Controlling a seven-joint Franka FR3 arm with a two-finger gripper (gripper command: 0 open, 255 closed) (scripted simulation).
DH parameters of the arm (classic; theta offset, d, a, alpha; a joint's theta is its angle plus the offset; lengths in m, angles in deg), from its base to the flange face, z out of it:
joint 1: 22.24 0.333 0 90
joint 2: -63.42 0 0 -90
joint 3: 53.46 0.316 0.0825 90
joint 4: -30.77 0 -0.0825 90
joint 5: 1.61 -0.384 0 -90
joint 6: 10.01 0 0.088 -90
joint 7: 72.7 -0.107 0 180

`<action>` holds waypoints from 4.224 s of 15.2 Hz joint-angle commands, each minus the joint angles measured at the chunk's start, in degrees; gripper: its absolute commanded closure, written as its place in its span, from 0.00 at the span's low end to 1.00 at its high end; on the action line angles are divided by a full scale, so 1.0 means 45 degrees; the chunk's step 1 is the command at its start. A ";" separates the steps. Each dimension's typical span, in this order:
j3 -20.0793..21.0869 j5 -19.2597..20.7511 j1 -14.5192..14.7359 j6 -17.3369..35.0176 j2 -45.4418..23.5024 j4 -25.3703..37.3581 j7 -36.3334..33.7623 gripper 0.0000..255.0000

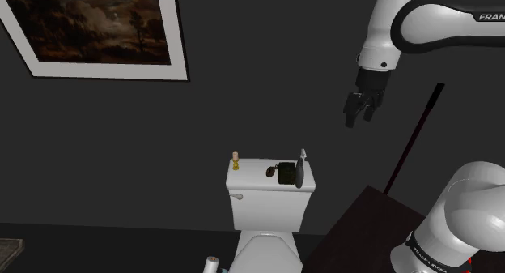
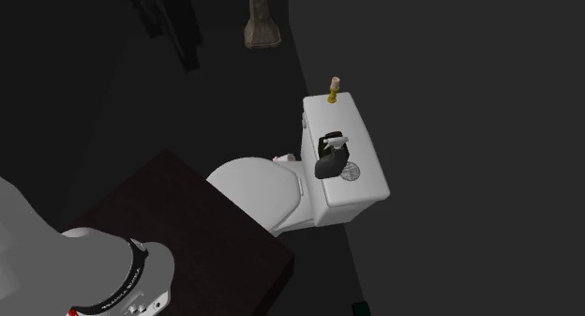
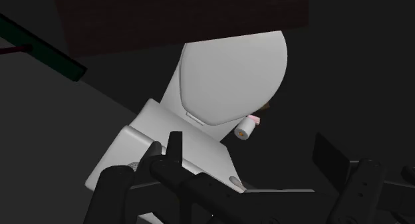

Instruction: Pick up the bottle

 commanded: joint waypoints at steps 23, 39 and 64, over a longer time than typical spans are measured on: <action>0.2439 0.3057 -0.3313 1.5256 -0.6413 -0.5273 -0.5231 0.00; 0.1937 2.4573 -0.5721 1.6712 -1.6147 0.2041 -2.6102 0.00; 0.2316 2.6991 -0.6103 1.5669 -1.8670 0.4105 -2.8660 1.00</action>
